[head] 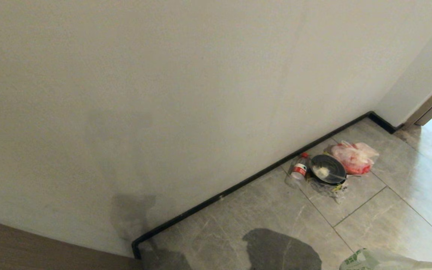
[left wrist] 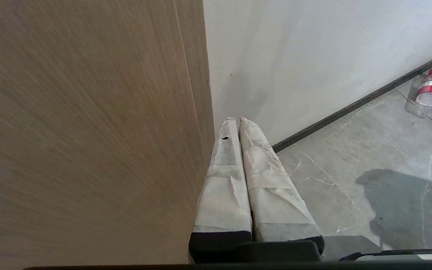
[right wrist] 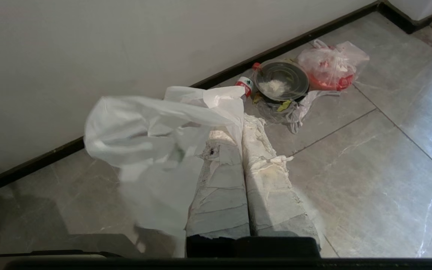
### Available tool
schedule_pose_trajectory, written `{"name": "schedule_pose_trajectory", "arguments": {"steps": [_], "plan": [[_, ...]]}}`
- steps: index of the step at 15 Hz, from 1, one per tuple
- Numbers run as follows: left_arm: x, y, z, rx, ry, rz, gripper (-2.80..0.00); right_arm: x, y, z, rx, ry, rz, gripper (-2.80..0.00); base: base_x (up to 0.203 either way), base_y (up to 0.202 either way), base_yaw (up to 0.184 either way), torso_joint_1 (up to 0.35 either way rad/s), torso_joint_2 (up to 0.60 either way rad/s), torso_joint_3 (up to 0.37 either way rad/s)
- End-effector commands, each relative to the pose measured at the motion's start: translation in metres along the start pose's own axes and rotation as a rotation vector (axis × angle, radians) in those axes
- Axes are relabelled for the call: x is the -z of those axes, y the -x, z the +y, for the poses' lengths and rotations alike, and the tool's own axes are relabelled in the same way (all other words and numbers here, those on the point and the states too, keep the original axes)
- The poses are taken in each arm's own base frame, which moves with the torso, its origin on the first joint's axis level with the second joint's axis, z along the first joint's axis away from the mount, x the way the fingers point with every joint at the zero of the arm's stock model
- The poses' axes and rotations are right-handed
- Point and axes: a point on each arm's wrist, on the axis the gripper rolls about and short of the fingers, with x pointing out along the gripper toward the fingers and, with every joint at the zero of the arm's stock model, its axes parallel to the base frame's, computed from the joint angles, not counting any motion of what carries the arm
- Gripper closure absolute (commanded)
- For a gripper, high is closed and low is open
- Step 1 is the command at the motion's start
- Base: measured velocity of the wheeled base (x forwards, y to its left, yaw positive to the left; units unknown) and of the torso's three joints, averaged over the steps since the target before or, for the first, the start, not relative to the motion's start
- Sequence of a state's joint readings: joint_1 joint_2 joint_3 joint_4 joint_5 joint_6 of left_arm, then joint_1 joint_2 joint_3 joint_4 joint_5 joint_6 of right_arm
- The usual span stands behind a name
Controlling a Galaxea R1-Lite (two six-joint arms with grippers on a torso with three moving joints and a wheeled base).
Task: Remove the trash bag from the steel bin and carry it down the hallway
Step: Put the trash bag at the door
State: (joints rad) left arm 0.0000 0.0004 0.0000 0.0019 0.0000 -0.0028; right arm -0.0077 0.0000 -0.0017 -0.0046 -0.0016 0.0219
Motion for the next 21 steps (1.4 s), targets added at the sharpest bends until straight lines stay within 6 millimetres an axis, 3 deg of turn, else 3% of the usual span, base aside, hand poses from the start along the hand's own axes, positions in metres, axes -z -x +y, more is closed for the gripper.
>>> {"name": "schedule_pose_trajectory", "arguments": {"steps": [1, 5, 17, 21], "plan": [[0.0, 0.0, 0.0, 0.0, 0.0, -0.001, 0.0, 0.0, 0.0, 0.0, 0.0, 0.0, 0.0, 0.0, 0.0, 0.0, 0.0, 0.0, 0.0, 0.0], [0.0, 0.0, 0.0, 0.0, 0.0, 0.0, 0.0, 0.0, 0.0, 0.0, 0.001, 0.0, 0.0, 0.0, 0.0, -0.001, 0.026, 0.001, 0.0, 0.0], [0.0, 0.0, 0.0, 0.0, 0.0, 0.0, 0.0, -0.0001, 0.0, 0.0, 0.0, -0.003, -0.001, 0.0, 0.005, -0.017, 0.161, 0.002, 0.0, 0.003], [0.0, 0.0, 0.0, 0.0, 0.0, 0.0, 0.0, -0.0001, 0.0, 0.0, 0.0, 0.0, -0.001, 0.0, 0.0, -0.003, 0.014, 0.001, 0.0, 0.001]]}}
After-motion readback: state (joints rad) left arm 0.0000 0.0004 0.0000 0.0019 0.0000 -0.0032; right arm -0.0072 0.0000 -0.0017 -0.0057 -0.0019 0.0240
